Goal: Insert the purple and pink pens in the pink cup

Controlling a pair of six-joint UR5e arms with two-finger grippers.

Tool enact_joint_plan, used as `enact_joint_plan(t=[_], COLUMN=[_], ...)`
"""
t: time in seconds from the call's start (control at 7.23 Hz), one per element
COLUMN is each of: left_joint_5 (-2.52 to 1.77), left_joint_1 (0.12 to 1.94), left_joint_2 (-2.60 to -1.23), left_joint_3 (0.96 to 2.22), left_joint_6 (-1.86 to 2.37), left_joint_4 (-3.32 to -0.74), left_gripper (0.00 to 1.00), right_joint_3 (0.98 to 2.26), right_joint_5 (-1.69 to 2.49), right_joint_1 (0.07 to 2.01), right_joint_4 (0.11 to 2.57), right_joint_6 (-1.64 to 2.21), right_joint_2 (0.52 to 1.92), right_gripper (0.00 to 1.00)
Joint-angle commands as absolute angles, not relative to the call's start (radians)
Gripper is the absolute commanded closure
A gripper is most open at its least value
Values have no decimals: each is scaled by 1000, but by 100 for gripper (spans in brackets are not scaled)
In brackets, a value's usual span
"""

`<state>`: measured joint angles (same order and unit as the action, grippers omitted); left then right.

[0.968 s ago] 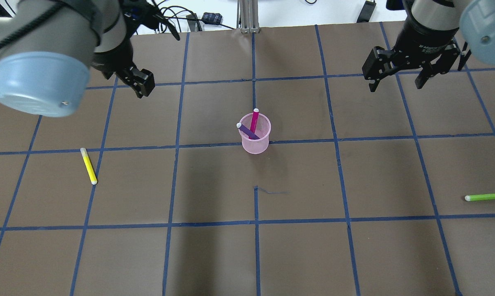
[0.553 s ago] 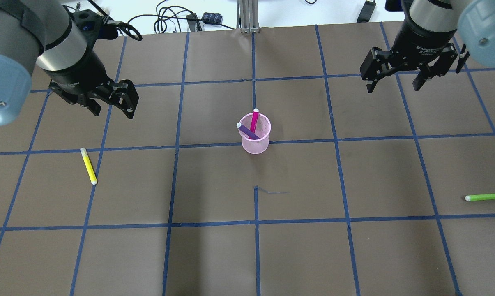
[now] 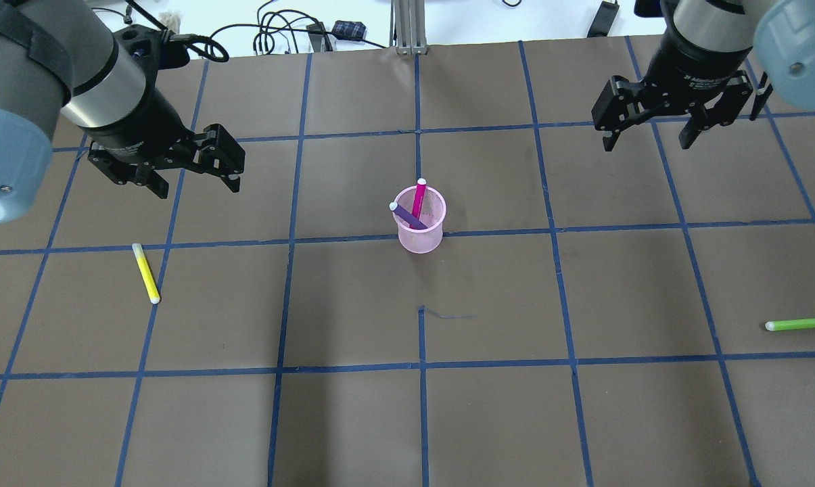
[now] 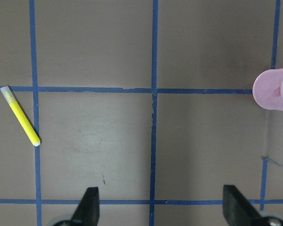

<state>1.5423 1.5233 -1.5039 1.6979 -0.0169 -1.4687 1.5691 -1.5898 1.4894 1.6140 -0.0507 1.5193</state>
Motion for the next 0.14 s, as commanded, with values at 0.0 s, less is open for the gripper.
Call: enact_joint_plan(t=[0.0], left_joint_5=[1542], left_joint_1=[1523], left_joint_2=[-1505], left_joint_3=[1698], left_joint_6=[-17], left_joint_4=[-1468], left_gripper=[0], right_joint_3=[1568], right_joint_5=[-1591], right_joint_1=[1491], right_joint_4=[1624], right_joint_6=[-51], right_joint_2=[1520], right_gripper=[0])
